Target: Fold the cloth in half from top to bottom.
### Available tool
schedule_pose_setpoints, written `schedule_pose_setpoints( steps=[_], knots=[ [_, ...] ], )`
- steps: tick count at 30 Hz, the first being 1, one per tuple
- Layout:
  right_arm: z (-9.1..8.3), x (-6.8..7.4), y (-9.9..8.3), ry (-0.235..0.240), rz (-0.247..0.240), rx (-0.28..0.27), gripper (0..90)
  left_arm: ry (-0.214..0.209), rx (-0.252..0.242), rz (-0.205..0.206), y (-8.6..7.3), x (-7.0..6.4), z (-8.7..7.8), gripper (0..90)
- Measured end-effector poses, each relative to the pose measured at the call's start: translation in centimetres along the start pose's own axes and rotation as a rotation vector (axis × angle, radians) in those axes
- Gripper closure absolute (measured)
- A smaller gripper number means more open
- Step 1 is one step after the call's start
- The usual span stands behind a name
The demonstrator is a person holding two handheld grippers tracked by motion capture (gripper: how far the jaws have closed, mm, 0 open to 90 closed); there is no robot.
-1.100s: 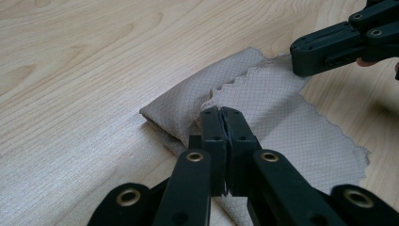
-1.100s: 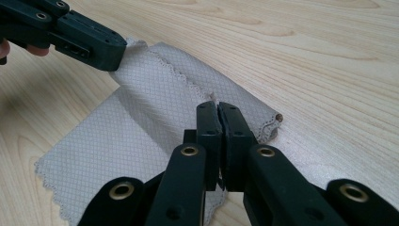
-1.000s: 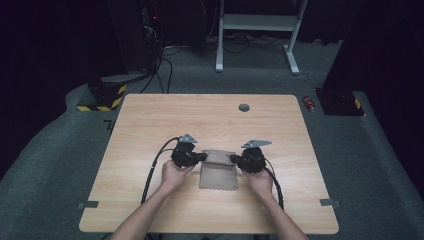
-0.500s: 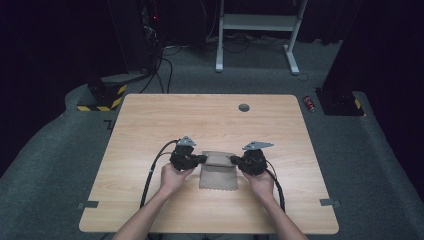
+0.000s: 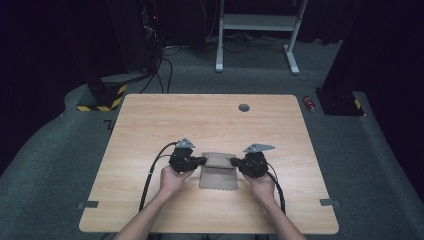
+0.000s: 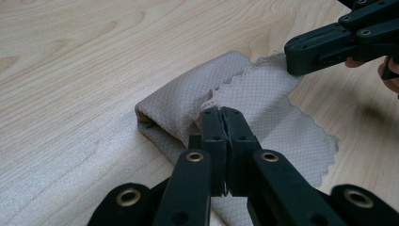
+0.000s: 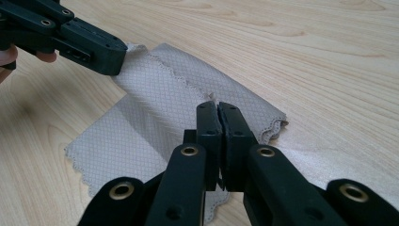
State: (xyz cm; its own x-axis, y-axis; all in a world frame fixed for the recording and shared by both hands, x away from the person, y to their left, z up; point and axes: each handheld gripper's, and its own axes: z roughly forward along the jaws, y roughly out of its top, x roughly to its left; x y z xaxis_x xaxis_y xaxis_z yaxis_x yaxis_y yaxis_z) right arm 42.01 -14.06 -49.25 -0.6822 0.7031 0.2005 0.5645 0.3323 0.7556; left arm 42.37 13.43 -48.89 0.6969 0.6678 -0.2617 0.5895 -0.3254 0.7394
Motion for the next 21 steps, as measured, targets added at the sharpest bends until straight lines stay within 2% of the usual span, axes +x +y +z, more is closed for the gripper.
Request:
schedule_pose_setpoints(
  steps=[8,21],
  knots=[
    [0.0,0.1,-0.5,0.009,-0.006,0.002,87.6,0.0,0.0,0.015,-0.3,-0.2,-0.2,88.2],
    [-0.2,0.6,-0.7,0.026,-0.004,-0.007,87.6,-0.006,-0.009,0.003,-1.1,-0.3,-0.6,88.2]
  ],
)
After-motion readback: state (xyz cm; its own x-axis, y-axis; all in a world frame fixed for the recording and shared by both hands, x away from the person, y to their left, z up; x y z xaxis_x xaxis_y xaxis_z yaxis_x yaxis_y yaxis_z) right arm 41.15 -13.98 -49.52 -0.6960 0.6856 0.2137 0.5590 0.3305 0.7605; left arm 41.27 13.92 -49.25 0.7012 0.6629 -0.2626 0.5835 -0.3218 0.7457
